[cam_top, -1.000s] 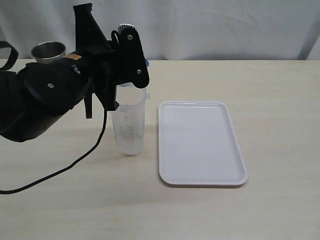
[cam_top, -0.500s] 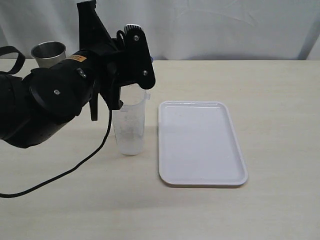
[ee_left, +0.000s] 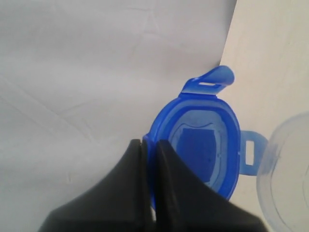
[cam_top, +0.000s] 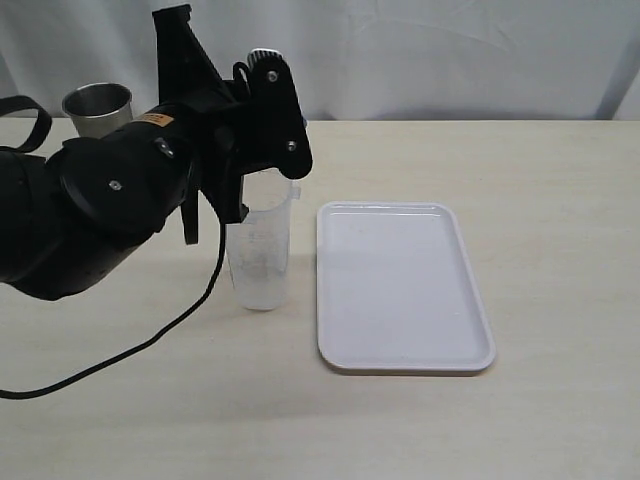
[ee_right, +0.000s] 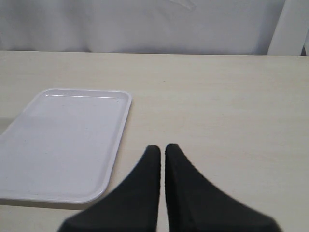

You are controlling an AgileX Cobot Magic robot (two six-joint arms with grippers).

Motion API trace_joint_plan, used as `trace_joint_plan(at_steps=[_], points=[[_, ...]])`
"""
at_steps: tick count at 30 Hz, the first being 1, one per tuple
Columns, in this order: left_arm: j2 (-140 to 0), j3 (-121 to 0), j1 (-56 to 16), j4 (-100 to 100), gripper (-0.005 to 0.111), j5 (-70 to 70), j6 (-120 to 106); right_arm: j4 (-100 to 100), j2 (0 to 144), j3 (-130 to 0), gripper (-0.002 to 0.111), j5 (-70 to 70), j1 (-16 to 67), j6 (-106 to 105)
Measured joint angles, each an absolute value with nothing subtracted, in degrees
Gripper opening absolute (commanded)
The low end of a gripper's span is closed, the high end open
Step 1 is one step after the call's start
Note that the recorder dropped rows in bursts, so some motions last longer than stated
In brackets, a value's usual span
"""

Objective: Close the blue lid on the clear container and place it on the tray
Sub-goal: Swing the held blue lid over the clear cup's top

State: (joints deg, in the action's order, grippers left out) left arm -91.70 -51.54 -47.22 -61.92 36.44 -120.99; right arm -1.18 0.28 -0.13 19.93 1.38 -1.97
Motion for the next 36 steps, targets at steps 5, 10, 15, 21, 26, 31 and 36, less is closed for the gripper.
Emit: trace_joint_plan(at_steps=[5,10,15,21,26,31,36], points=[[-91.7,-50.4,-47.2,-57.8,0.0,41.9,-121.0,-1.2,0.3,-0.1,0.004,19.9,1.4,-2.0],[-91.7,-47.5,-47.2,-53.2,0.0,43.8,-121.0,-1.2,0.3,-0.1,0.004,19.9,1.4,-2.0],[-91.7,-45.5,-47.2,-52.2,0.0,45.5,-121.0,-1.2,0.3,-0.1,0.004,19.9,1.4,-2.0],[-91.7,-45.5,-47.4,-51.8,0.0,46.0,-121.0,-1.2,0.3,-0.1,0.004,19.9,1.4,-2.0],[-91.7,-45.5,-49.3,-51.8,0.0,45.1,-121.0,-1.2,0.3,-0.1,0.004,19.9,1.4,-2.0],[-91.7,-45.5,-50.2,-52.9,0.0,45.1,-121.0,-1.2,0.3,-0.1,0.004,19.9,1.4,-2.0],[-91.7,-45.5,-50.2,-55.1,0.0,45.1,-121.0,-1.2,0.3,-0.1,0.004,19.9,1.4,-2.0]])
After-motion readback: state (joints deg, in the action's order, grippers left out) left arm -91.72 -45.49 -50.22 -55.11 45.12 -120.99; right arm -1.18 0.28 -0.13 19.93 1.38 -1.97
